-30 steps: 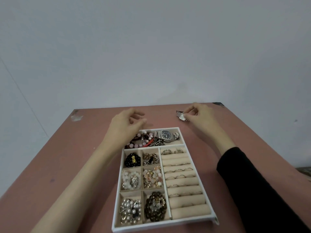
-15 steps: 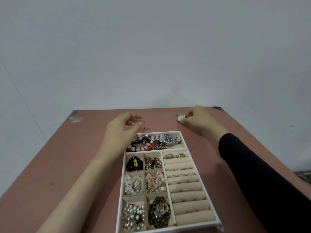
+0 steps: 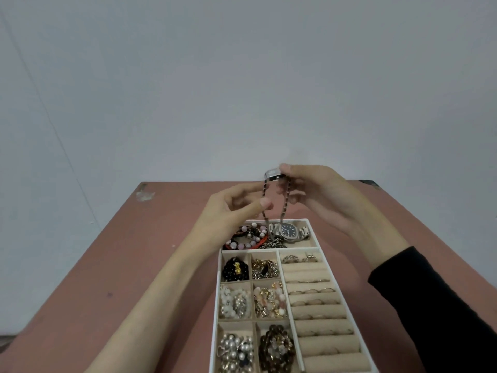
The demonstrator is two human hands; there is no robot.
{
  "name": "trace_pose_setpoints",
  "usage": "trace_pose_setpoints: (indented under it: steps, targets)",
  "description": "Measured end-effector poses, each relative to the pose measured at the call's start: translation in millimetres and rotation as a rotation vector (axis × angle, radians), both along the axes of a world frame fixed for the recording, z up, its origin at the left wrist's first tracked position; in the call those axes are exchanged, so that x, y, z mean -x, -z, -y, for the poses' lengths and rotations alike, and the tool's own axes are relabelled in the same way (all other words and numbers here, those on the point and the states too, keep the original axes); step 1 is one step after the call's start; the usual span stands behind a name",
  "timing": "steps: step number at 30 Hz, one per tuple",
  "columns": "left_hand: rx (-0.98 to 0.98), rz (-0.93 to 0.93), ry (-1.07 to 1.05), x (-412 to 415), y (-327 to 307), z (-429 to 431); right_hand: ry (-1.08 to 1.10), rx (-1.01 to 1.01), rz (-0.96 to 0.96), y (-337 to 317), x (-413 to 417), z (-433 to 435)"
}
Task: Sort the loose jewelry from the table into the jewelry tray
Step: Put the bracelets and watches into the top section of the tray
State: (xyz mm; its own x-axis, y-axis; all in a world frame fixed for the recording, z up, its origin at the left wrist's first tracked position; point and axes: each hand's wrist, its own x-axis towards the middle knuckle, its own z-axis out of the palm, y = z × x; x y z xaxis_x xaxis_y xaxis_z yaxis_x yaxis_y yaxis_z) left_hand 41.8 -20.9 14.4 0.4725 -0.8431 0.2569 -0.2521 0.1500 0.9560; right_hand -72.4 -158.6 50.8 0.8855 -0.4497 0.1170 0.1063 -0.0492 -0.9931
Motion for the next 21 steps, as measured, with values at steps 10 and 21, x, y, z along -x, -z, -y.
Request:
trace_pose_setpoints:
  steps: [10, 21]
  targets:
    - [0.217, -0.748, 0.019, -14, -4, 0, 0.024, -0.445, 0.029, 22, 5, 2]
    - [0.324, -0.796, -0.069, -14, -7, -2, 0.202, 0.24, -0.054, 30, -5, -24]
